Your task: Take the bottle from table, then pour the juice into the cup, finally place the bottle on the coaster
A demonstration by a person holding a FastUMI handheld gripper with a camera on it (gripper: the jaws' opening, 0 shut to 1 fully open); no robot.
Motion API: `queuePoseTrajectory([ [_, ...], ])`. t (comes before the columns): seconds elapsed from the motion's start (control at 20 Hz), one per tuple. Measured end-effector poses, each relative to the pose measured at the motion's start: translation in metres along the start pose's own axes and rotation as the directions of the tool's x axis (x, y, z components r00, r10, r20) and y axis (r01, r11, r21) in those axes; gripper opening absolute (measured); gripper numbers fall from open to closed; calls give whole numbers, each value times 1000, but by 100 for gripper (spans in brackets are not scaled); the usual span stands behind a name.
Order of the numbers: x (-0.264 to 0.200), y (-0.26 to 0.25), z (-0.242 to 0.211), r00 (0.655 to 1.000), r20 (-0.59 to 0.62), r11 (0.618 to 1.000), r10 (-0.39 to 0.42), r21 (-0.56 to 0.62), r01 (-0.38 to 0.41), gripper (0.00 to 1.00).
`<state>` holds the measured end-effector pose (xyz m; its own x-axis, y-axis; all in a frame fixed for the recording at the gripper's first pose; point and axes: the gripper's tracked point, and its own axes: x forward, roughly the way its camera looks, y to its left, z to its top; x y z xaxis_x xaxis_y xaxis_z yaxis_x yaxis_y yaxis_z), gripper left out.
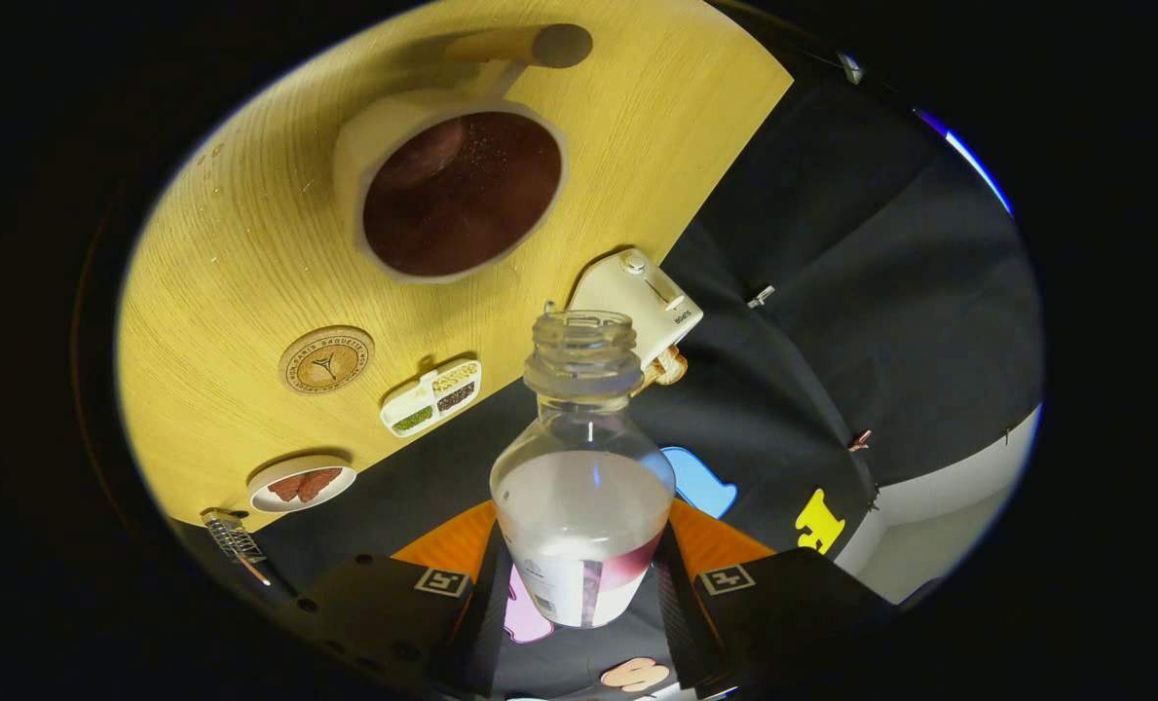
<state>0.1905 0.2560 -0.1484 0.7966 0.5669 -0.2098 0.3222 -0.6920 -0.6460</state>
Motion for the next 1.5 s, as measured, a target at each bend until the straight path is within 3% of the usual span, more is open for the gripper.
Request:
queuePoseTrajectory([
  [0.25, -1, -1, 1, 999, 26, 999, -33, 36, 32, 70],
  [0.6, -2, 9, -17, 996, 26, 975, -85, 208, 77, 70],
  [0.75, -13, 8, -34, 994, -4, 923, -108, 371, 102, 70],
  [0.95, -29, 9, -77, 989, -92, 799, -118, 582, 149, 70],
  [1.05, -33, 8, -103, 983, -139, 705, -118, 685, 182, 70],
  [1.15, -37, 17, -125, 982, -170, 557, -79, 810, 184, 70],
  [1.3, -35, 38, -150, 982, -189, 299, 1, 937, 181, 70],
  [1.5, -28, 66, -159, 982, -166, -71, 89, 982, 172, 70],
])
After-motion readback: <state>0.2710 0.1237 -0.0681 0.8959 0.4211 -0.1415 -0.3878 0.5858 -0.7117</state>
